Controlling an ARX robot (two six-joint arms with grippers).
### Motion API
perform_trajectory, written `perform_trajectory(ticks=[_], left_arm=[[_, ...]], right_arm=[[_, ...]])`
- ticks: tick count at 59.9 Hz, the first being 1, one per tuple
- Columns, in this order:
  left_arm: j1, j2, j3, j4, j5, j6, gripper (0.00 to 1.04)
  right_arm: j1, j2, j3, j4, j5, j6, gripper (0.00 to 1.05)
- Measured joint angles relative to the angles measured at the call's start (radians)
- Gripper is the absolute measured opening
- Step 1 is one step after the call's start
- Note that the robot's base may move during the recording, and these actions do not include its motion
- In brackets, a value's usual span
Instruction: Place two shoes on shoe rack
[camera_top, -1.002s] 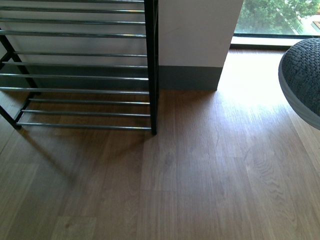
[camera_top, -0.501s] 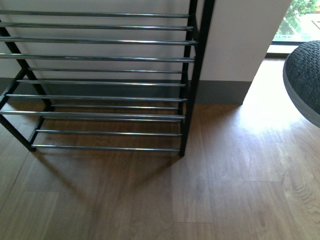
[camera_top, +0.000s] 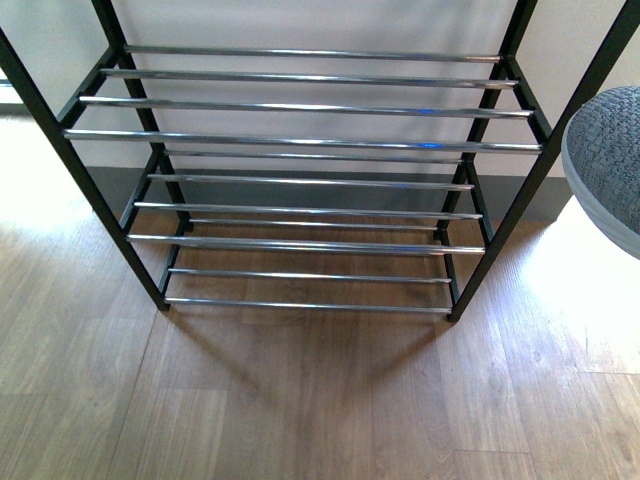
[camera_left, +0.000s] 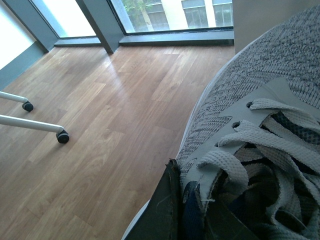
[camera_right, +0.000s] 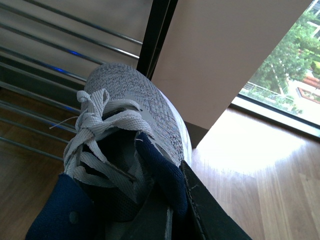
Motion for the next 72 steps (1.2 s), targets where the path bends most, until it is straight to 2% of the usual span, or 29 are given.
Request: perform_trajectory(ticks=[59, 64, 72], left_arm=[[0.000, 0.000, 0.000, 0.000, 0.000, 0.000, 0.01], [0.000, 0.000, 0.000, 0.000, -0.001, 0.000, 0.01], [0.000, 0.000, 0.000, 0.000, 0.000, 0.000, 0.01]], right_arm=[[0.000, 0.000, 0.000, 0.001, -0.004, 0.003, 0.01], [-0.002, 0.010, -0.002, 0.039, -0.058, 0.099, 0.01], [0.080, 0.129, 0.026, 0.127, 0.016, 0.224, 0.01]])
